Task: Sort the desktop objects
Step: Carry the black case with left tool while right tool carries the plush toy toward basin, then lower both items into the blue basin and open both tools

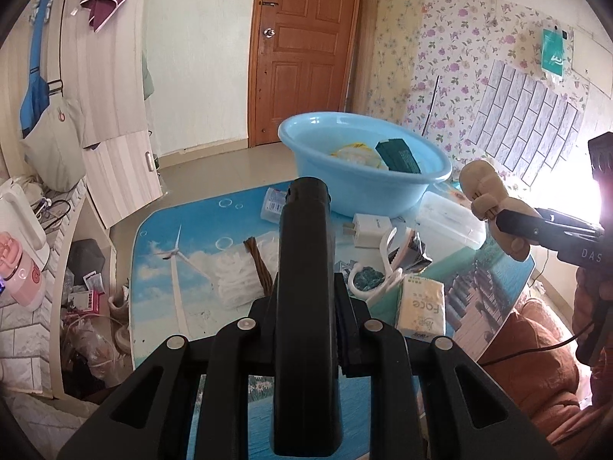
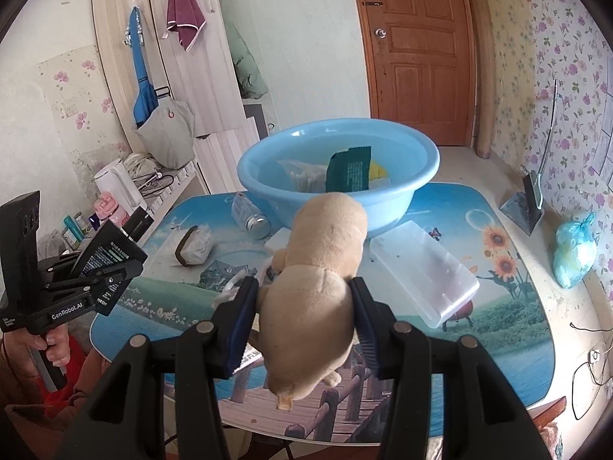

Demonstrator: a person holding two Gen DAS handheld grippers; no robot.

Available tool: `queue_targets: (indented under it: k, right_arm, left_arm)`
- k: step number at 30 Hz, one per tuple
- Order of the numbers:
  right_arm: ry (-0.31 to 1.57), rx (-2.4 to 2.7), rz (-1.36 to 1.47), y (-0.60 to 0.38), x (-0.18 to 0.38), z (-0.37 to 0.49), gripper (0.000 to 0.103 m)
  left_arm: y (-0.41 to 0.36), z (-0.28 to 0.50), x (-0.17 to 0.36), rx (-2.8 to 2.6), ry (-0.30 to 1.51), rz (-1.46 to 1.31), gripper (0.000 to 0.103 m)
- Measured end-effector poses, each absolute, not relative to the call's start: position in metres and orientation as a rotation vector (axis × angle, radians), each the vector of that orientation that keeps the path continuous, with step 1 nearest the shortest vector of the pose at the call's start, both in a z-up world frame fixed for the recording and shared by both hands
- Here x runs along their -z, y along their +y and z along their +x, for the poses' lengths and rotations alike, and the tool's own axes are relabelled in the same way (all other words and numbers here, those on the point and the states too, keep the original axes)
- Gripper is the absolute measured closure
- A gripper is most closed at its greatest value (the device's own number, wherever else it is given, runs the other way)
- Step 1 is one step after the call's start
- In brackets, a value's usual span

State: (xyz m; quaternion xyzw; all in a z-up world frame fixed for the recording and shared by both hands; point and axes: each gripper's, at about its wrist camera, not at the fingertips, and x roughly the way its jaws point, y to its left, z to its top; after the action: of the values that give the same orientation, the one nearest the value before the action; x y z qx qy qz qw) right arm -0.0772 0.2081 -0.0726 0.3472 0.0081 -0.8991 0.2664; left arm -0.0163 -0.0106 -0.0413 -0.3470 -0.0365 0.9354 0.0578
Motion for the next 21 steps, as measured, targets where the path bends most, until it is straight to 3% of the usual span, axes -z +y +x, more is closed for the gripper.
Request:
queue_targets:
  k: [21]
  right_arm:
    - [-0.012, 2.430, 0.799, 0.201, 0.034, -0.137, 0.056]
  left_arm:
    - [0.029, -0.112, -0.014, -2.776, -0.068, -0.887, 0.084]
